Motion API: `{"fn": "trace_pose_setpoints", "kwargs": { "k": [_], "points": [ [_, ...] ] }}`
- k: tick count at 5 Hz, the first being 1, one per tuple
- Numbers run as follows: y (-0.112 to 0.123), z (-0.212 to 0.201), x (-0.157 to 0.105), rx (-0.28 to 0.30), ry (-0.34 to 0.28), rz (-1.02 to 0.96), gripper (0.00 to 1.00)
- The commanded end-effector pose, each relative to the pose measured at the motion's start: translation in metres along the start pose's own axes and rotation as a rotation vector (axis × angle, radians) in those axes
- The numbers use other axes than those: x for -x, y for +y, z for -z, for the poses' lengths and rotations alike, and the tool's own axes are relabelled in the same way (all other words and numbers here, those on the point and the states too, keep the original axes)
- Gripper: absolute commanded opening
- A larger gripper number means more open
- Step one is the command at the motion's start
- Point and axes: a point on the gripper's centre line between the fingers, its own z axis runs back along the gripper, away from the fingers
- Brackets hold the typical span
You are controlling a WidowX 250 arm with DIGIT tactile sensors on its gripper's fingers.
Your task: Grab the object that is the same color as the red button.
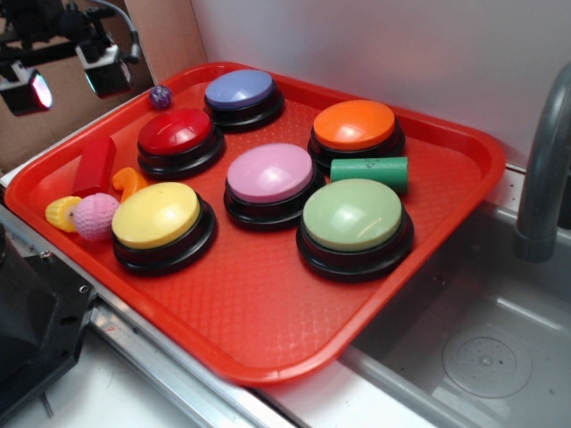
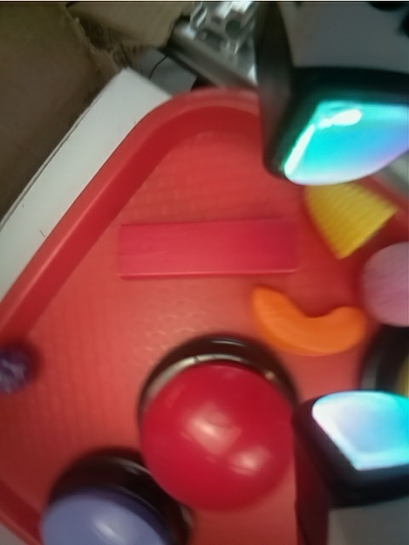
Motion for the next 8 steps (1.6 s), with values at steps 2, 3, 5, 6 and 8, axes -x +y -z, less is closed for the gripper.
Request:
{"fn": "trace_pose_setpoints", "kwargs": {
  "k": [2,3,5,6,8],
  "points": [
    [0.029,0.04,-0.035,-0.003,-0.122,-0.216,1.0],
    [0.028,0.061,-0.042,0.017,-0.079,-0.216,1.0],
    [0.027,0.08,-0.045,0.021,-0.057,-0.229,1.0],
    [0.027,0.081,-0.043,0.057,-0.076,-0.245,0.8],
    [0.024,0.071,-0.042,0.081,-0.087,-0.2,0.0]
  ]
}}
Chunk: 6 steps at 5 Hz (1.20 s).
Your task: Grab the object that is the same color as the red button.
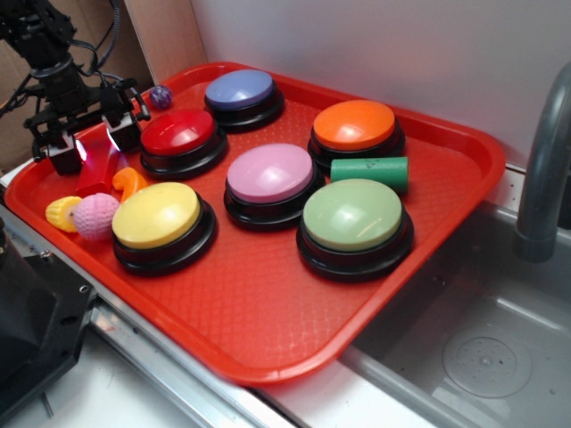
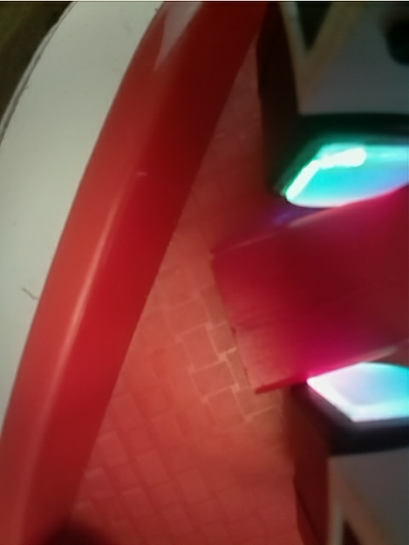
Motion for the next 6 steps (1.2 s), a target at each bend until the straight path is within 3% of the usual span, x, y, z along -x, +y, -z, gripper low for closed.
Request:
{"fn": "trace_pose_setpoints", "kwargs": {
  "k": [1,2,3,5,6],
  "points": [
    [-0.002,-0.03,0.002,0.023,-0.051,0.142,0.0],
    [-0.018,-0.062,0.017,0.008,-0.077,0.271,0.0],
    [-0.044,-0.091,0.045,0.042,-0.053,0.462,0.0],
    [-0.072,-0.116,0.112,0.089,0.074,0.803,0.0],
    [-0.075,-0.125,0.141,0.124,0.114,0.918,0.0]
  ]
}}
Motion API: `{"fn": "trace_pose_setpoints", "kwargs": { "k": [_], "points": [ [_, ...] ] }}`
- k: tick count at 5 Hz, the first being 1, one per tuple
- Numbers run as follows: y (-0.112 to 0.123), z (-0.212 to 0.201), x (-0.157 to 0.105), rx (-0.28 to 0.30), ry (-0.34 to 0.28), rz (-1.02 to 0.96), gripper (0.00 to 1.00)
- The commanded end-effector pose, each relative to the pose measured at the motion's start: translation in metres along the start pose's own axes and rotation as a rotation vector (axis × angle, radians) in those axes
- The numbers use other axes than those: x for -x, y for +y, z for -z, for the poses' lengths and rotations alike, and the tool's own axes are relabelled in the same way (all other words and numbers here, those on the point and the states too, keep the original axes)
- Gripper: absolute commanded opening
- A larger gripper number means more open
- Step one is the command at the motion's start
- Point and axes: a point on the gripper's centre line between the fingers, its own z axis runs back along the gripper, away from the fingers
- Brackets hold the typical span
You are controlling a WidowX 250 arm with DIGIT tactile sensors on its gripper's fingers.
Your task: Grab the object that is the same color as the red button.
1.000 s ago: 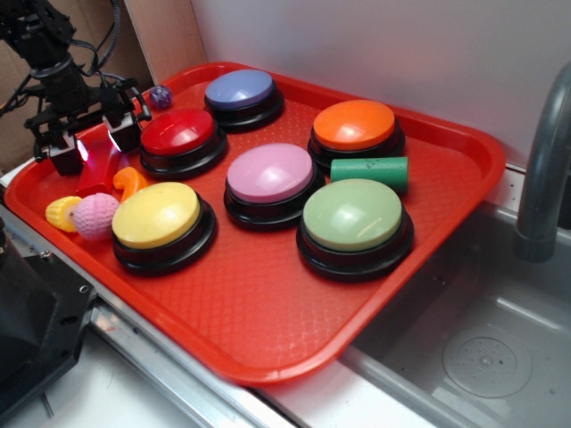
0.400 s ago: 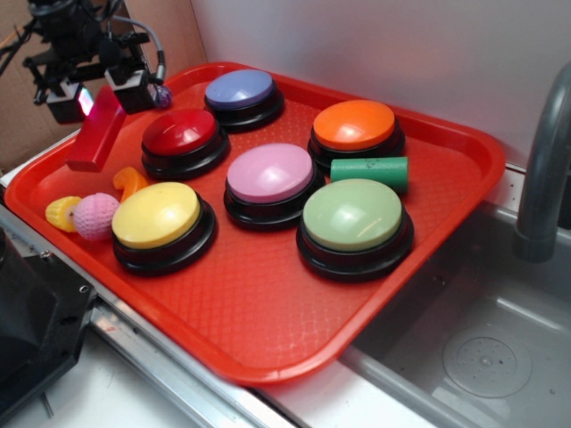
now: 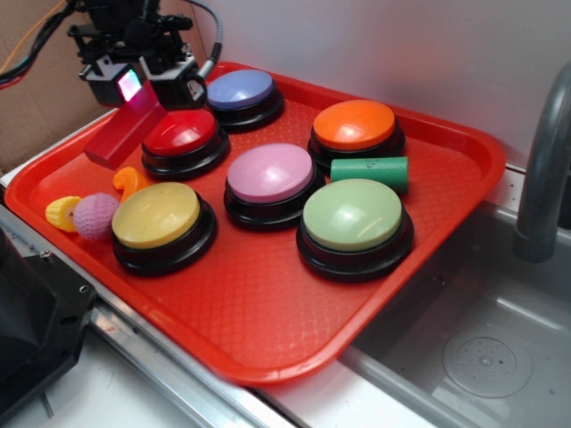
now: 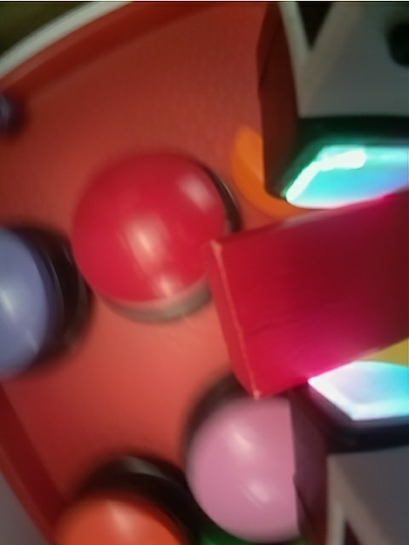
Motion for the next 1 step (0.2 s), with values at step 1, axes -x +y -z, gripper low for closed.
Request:
{"fn": "trace_pose_setpoints", "kwargs": {
  "k": [1],
  "points": [
    [-0.0288,-0.0202,0.0354,0.058,-0.049,0.185,0.0]
  ]
}}
